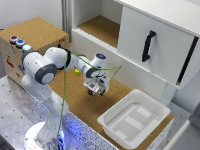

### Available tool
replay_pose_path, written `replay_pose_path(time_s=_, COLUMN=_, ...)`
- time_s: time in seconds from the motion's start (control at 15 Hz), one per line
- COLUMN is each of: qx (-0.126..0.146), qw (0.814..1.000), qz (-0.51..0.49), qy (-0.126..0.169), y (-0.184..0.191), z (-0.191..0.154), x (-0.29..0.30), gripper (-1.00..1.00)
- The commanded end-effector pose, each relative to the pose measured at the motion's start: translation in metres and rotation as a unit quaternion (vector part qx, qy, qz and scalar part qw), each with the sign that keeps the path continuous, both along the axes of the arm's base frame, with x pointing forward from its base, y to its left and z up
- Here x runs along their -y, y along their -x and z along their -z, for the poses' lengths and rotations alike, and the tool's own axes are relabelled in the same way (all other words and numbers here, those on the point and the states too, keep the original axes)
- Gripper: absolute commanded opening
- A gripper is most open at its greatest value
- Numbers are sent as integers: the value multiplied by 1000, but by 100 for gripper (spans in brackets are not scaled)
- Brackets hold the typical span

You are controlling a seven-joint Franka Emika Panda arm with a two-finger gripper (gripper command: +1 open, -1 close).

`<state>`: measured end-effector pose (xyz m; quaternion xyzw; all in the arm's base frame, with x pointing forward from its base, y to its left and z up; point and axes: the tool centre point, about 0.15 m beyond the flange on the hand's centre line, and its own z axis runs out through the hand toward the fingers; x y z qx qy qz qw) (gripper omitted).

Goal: Slide the purple block to the left

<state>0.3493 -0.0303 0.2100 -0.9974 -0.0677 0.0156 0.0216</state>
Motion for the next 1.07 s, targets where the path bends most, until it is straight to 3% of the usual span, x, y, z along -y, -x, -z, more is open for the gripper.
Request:
replay_pose_path(time_s=0.0, qx=13, qw=1000, qz=0, qy=23, y=9, z=-3, x=-43, gripper=-100)
replay_pose_path(time_s=0.6, qx=10, qw=1000, qz=-13, qy=-8, y=14, z=-10, x=-101, gripper=-100)
replay_pose_path(time_s=1.0, qx=1, qw=999, qz=-36, qy=3, y=6, z=-7, x=-123, gripper=-100)
